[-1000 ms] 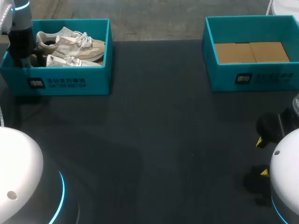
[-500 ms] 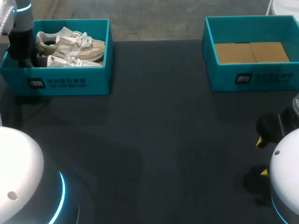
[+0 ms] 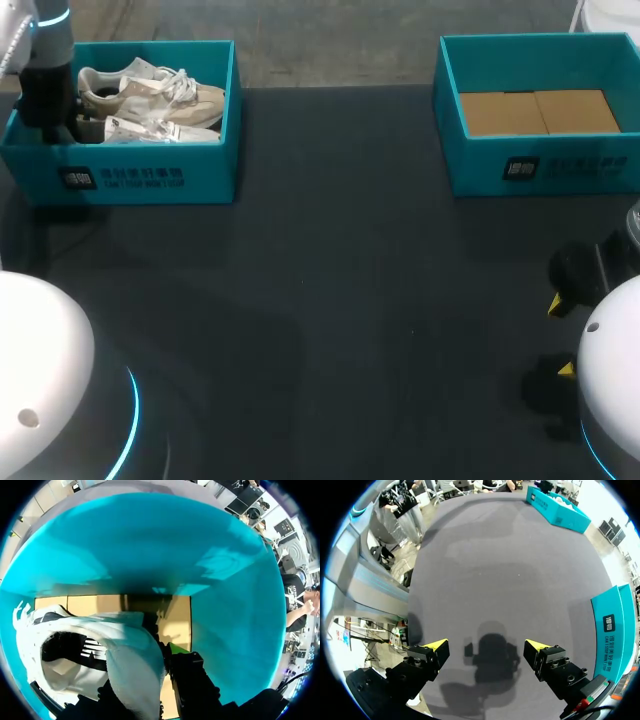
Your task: Take the shoe out of the shoebox, open the shoe tongue, remove and reinsert the insole, then place the shoe into the shoebox
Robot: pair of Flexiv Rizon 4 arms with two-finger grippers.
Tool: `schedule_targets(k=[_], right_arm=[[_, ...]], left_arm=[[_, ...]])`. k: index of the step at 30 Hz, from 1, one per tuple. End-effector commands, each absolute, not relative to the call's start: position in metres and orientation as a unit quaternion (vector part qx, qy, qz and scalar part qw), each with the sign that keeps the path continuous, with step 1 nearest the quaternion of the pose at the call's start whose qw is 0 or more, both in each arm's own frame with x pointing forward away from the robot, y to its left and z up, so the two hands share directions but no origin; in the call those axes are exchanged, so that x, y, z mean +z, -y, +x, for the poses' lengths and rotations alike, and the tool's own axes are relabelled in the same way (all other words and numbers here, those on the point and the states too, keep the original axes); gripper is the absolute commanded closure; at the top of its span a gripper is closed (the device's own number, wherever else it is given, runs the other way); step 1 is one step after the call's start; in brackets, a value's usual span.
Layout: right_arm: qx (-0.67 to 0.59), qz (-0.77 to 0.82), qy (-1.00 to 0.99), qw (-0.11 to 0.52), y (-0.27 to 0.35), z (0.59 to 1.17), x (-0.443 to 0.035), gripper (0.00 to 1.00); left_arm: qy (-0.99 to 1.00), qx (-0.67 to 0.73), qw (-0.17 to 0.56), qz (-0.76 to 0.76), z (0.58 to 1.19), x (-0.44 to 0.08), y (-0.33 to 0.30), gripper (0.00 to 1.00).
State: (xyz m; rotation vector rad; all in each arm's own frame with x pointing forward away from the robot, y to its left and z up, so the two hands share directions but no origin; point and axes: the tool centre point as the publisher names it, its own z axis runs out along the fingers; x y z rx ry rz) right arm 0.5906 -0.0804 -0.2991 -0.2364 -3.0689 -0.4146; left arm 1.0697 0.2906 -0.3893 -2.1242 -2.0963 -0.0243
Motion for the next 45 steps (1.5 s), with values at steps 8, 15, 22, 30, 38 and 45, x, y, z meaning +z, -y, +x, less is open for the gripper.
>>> schedule_targets(k=[8, 15, 22, 30, 38, 45], right_arm=[[-0.133, -0.076, 0.988, 0.017, 0.081, 0.589, -0.3, 0.0], [-0.133, -0.076, 0.988, 0.017, 0.081, 0.589, -0.3, 0.0], [-0.133, -0.076, 0.988, 0.017, 0.081, 0.589, -0.3, 0.0], [-0.133, -0.076, 0.988, 0.017, 0.081, 0.589, -0.3, 0.0], [-0.133, -0.076, 0.988, 0.017, 0.081, 0.589, -0.3, 0.0], [-0.133, -0.076, 0.988, 0.017, 0.081, 0.589, -0.3, 0.0]], left_arm=[[0.701, -0.005, 0.059, -0.711, 1.068, -0.367, -0.303, 1.0], [0.702, 0.002, 0.043, -0.711, 1.071, -0.348, -0.313, 1.0], [0.705, -0.004, 0.037, -0.709, 1.072, -0.337, -0.316, 1.0], [0.7, -0.007, 0.029, -0.714, 1.066, -0.323, -0.308, 1.0], [0.696, -0.012, 0.021, -0.718, 1.066, -0.299, -0.298, 1.0], [0.698, -0.025, 0.014, -0.716, 1.069, -0.267, -0.299, 1.0]])
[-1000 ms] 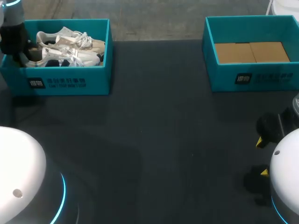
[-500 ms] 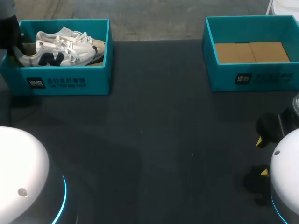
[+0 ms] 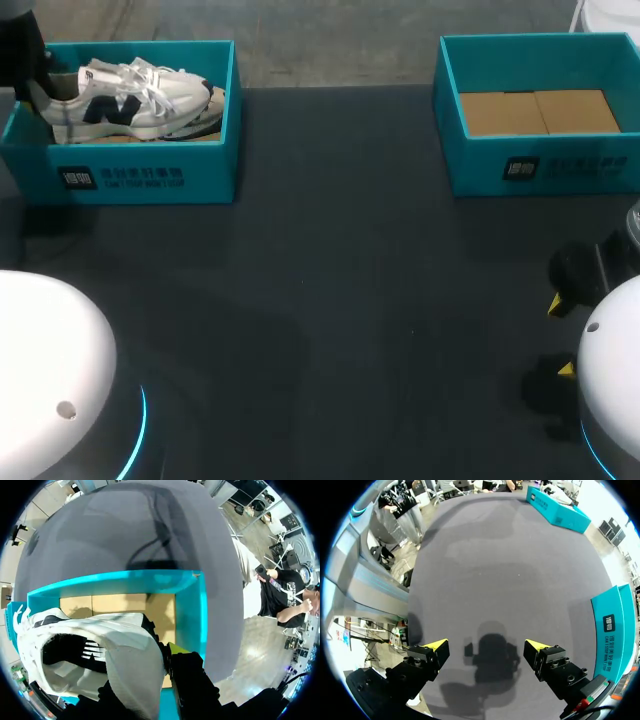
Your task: Take the shoe out of the shoebox, open the shoe tongue, remove and reinsert the insole, then place the shoe into the shoebox
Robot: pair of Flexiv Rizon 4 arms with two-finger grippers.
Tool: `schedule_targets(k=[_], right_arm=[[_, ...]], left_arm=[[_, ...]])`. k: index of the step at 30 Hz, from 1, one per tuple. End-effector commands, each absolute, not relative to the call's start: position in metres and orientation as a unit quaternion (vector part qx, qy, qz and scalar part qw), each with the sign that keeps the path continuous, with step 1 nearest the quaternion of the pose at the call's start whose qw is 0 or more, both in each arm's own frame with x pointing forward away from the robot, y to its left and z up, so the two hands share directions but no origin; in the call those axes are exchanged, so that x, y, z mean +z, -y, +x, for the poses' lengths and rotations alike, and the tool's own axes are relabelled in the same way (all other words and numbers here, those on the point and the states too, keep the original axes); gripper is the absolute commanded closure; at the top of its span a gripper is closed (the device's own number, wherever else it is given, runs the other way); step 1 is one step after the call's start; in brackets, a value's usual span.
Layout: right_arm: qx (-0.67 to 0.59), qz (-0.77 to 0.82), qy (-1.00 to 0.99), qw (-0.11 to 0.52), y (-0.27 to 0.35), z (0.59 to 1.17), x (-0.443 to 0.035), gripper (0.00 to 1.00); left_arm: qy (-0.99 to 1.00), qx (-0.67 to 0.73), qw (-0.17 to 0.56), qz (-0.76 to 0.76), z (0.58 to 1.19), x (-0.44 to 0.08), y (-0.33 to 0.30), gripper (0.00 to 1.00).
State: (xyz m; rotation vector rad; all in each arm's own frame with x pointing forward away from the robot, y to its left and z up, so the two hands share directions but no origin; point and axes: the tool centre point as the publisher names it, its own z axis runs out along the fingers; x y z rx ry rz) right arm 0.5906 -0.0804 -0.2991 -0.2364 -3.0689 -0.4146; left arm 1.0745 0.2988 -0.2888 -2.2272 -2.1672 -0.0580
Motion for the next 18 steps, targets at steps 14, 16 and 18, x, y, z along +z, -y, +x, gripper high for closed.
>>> schedule_targets(k=[14, 16, 18], right_arm=[[-0.133, -0.076, 0.988, 0.017, 0.081, 0.589, -0.3, 0.0], [-0.133, -0.076, 0.988, 0.017, 0.081, 0.589, -0.3, 0.0], [-0.133, -0.076, 0.988, 0.017, 0.081, 0.589, -0.3, 0.0]], left_arm=[[0.686, -0.032, -0.006, -0.727, 1.043, -0.194, -0.296, 1.0], [0.681, -0.043, -0.004, -0.731, 1.031, -0.185, -0.292, 1.0], [0.682, -0.049, -0.004, -0.73, 1.021, -0.177, -0.29, 1.0]])
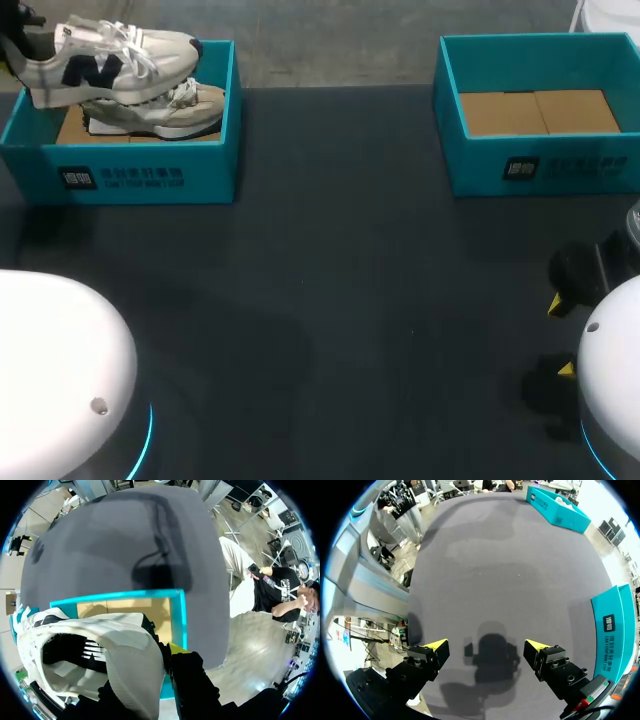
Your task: Take the shoe out of the shoebox, open the shoe tongue, remove and reinsert the insole, then place the shoe into the shoebox
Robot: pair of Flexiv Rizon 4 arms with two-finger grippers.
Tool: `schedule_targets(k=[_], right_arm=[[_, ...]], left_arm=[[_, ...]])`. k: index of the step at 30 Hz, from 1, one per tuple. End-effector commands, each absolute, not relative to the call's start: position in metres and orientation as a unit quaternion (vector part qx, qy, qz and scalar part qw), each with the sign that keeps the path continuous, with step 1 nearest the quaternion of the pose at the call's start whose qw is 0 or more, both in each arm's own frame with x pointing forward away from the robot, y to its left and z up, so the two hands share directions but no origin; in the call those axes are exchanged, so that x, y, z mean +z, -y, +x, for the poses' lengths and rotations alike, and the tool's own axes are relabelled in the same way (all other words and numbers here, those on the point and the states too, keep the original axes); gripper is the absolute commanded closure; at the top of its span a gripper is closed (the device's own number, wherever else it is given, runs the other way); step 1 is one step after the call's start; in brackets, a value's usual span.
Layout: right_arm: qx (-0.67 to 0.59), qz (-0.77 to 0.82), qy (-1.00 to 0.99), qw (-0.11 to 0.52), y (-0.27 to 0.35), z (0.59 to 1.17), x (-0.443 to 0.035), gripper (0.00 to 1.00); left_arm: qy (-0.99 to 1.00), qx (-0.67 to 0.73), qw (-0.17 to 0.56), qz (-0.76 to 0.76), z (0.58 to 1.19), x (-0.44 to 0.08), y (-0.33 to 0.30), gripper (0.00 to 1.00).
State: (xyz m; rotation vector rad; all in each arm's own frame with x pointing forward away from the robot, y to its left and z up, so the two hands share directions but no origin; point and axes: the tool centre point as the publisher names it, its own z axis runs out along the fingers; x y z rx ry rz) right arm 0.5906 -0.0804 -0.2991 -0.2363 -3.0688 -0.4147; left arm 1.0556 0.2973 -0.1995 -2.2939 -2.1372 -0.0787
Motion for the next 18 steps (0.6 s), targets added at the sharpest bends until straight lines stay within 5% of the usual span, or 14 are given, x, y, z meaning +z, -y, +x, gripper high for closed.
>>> schedule_targets(k=[1, 18], right_arm=[[-0.133, -0.076, 0.988, 0.017, 0.081, 0.589, -0.3, 0.0], [-0.133, -0.076, 0.988, 0.017, 0.081, 0.589, -0.3, 0.0]], left_arm=[[0.681, -0.049, -0.003, -0.731, 1.016, -0.173, -0.289, 1.0], [0.668, -0.033, 0.005, -0.743, 0.936, -0.121, -0.267, 1.0]])
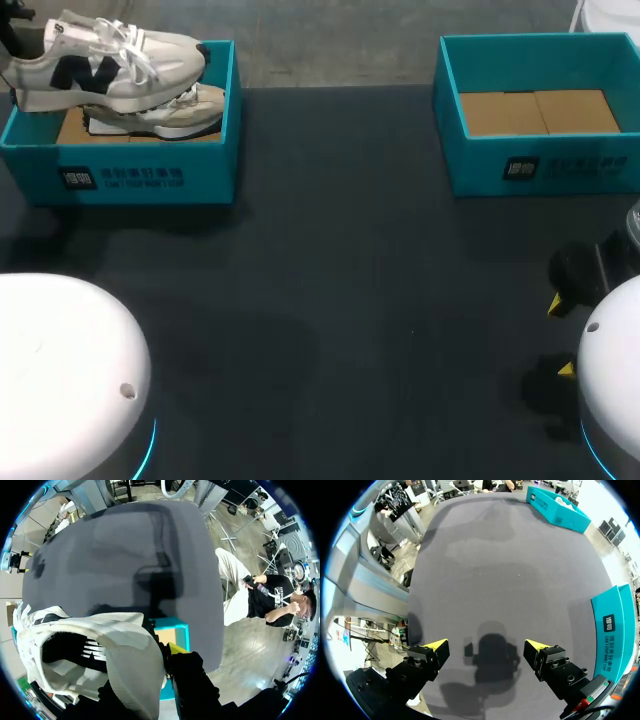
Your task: Take the shoe out of the shoebox, open the shoe tongue, remove and reinsert the insole, then place the shoe into the shoebox
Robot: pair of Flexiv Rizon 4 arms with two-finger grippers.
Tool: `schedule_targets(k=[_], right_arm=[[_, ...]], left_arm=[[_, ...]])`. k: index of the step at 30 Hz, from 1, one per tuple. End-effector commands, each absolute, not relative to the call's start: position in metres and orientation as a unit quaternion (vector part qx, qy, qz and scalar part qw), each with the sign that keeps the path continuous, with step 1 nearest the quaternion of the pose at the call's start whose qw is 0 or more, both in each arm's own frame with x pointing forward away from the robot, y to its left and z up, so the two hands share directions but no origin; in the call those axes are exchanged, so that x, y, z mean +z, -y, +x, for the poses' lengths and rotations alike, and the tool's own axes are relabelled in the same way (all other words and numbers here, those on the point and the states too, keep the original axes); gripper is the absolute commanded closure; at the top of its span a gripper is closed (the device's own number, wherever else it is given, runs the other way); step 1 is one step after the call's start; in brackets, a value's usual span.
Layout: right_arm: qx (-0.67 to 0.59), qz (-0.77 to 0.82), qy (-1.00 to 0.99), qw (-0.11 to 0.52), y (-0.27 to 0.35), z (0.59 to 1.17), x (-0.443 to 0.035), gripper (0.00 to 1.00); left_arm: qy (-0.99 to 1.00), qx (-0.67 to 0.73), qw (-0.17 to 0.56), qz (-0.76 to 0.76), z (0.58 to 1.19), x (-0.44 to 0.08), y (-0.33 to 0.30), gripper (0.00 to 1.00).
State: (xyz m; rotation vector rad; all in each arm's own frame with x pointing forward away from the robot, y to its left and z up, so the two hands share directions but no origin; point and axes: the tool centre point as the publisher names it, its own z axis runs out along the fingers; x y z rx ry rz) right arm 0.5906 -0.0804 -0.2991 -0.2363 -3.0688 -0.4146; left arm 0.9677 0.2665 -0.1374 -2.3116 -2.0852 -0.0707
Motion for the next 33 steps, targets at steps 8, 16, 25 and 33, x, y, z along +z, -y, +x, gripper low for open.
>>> schedule_targets(k=[8, 16, 25, 33], right_arm=[[-0.133, -0.076, 0.988, 0.017, 0.081, 0.589, -0.3, 0.0], [-0.133, -0.076, 0.988, 0.017, 0.081, 0.589, -0.3, 0.0], [-0.133, -0.076, 0.988, 0.017, 0.081, 0.589, -0.3, 0.0], [-0.133, -0.076, 0.988, 0.017, 0.081, 0.589, -0.3, 0.0]], left_arm=[[0.66, -0.018, -0.002, -0.751, 0.885, -0.113, -0.245, 1.0], [0.65, 0.002, 0.013, -0.76, 0.844, -0.115, -0.224, 1.0], [0.65, 0.002, 0.013, -0.76, 0.844, -0.115, -0.224, 1.0], [0.645, 0.004, 0.017, -0.764, 0.837, -0.117, -0.223, 1.0]])
